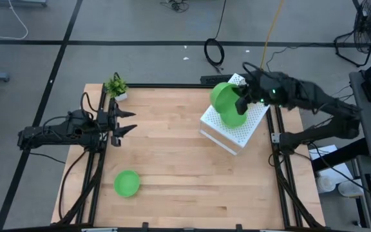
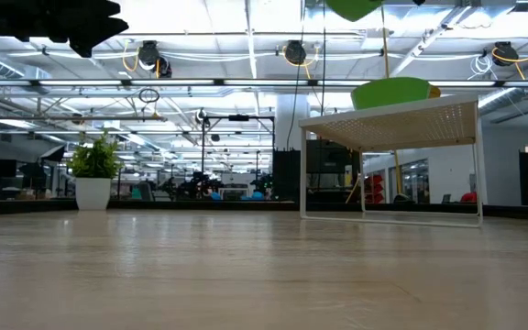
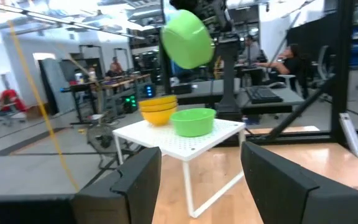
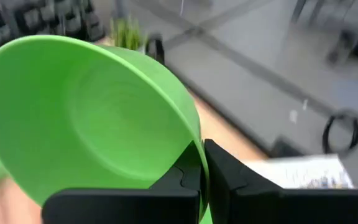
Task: Pick & Place Mini bowls
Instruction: Stack the right green bowl on top of the other green bowl on the shelf
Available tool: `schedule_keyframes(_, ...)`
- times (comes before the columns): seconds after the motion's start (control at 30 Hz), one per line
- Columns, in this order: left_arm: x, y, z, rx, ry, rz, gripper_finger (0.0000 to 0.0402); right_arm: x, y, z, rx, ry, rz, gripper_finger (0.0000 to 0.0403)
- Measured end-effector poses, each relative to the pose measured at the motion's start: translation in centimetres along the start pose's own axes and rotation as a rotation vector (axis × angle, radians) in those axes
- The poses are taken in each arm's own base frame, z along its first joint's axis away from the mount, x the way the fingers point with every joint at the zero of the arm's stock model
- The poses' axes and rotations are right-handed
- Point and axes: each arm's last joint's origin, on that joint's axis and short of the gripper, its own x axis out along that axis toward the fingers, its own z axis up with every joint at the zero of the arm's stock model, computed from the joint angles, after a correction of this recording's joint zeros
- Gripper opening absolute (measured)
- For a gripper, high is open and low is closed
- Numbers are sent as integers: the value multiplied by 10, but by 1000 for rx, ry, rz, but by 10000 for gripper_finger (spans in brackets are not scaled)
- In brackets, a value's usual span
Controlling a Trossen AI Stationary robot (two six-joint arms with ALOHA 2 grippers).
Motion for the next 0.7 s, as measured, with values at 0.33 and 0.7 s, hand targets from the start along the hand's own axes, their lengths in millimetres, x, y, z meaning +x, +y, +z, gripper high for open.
schedule_keyframes(0.33,0,0,0,-7,4,1,223,14,-19,12,57,574,-41,0)
schedule_keyframes(0.7,0,0,-1,-13,10,0,223,64,-12,-4,-27,760,-54,0)
